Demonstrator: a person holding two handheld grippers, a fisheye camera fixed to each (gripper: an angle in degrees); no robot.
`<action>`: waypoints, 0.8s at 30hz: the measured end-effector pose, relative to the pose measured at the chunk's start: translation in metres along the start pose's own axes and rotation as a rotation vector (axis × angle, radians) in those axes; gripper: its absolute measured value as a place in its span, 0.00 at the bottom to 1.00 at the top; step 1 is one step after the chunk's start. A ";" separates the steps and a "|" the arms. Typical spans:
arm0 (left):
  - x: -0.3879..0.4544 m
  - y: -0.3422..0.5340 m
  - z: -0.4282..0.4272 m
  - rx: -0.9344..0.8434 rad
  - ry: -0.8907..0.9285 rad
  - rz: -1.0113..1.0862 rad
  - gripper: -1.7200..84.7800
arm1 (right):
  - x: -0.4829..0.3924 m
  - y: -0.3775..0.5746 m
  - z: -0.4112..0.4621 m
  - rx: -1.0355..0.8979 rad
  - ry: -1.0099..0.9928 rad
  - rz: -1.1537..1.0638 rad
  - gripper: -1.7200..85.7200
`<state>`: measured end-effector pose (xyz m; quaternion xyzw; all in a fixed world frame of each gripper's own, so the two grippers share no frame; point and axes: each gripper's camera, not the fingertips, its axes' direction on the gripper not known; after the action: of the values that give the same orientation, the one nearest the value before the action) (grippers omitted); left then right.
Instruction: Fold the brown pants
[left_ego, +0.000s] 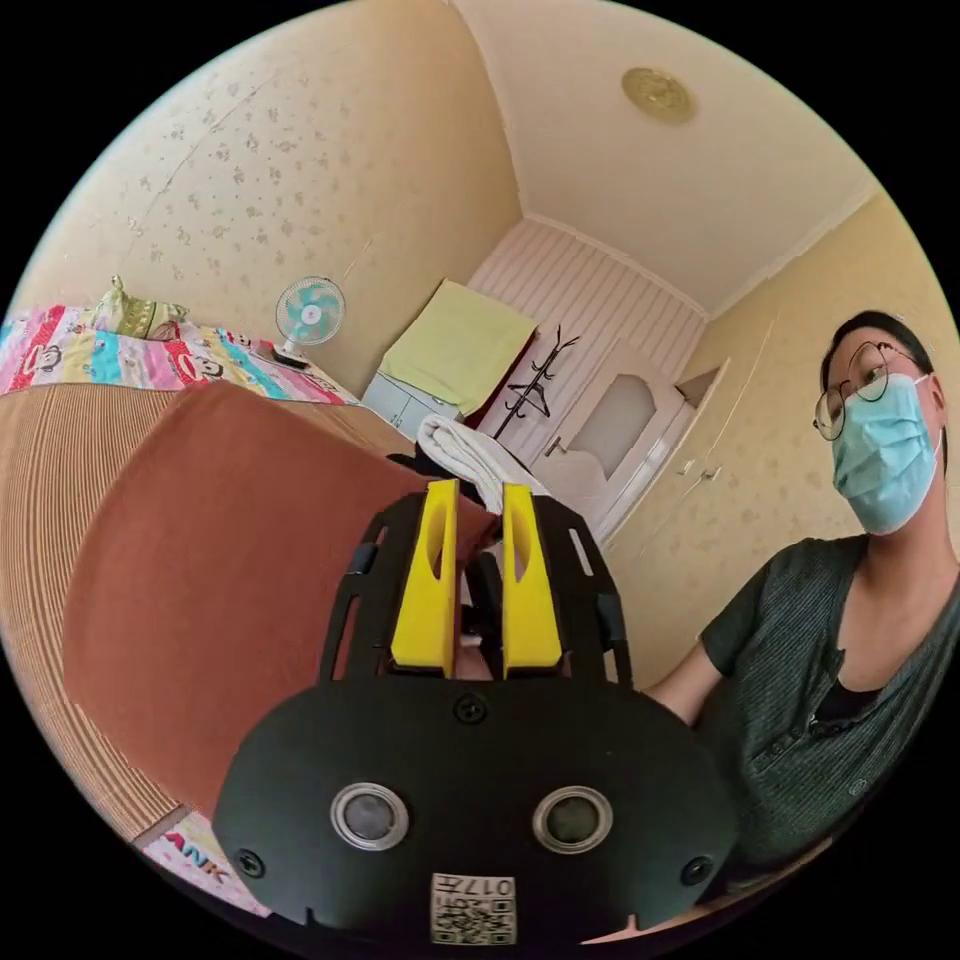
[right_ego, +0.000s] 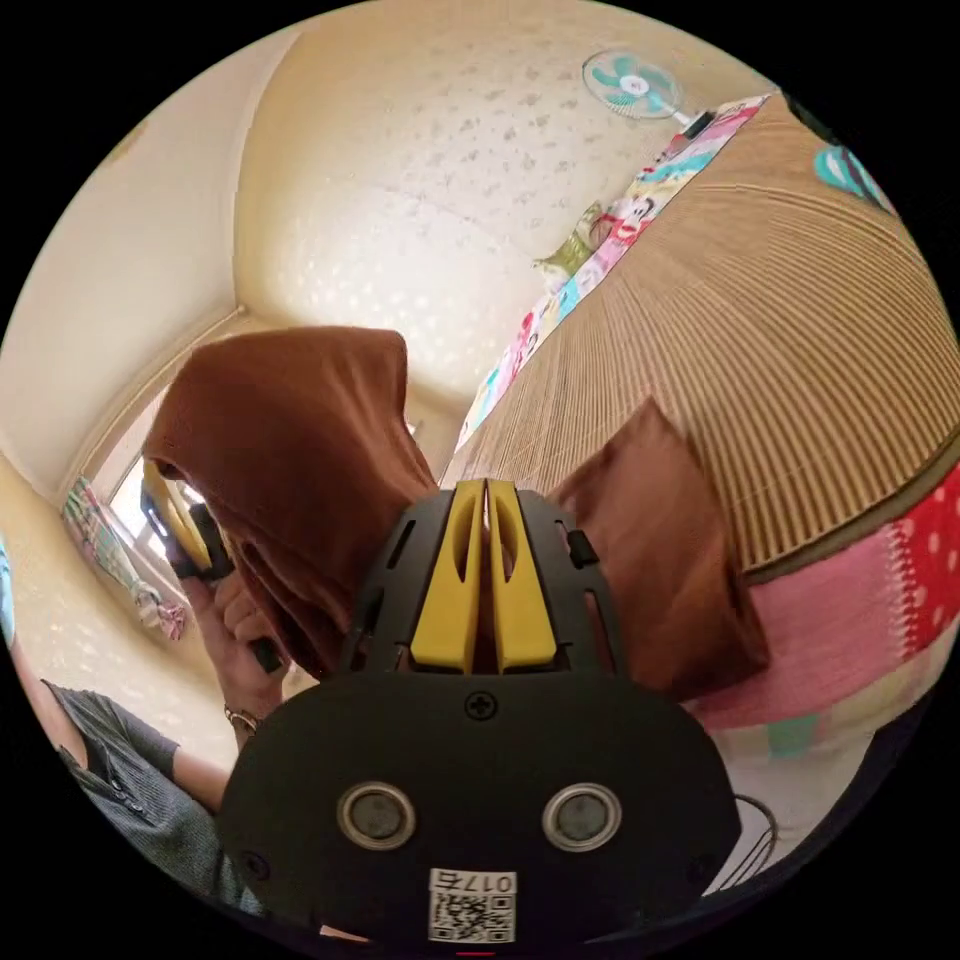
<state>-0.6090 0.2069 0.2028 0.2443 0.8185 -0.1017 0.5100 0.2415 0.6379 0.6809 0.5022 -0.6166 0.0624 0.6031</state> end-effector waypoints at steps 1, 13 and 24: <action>-0.003 0.011 0.009 0.031 0.044 -0.006 0.07 | 0.014 -0.008 -0.035 0.098 0.037 0.023 0.03; -0.090 0.144 0.033 -0.243 -0.353 -0.528 0.08 | 0.072 -0.043 -0.145 0.182 0.143 0.066 0.13; -0.134 0.176 0.039 -0.129 -0.371 -0.862 0.13 | 0.087 -0.096 -0.040 -0.521 0.204 -0.073 0.20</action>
<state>-0.4415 0.3021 0.3177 -0.1723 0.7451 -0.2951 0.5728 0.3557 0.5705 0.7108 0.3434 -0.5295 -0.0698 0.7726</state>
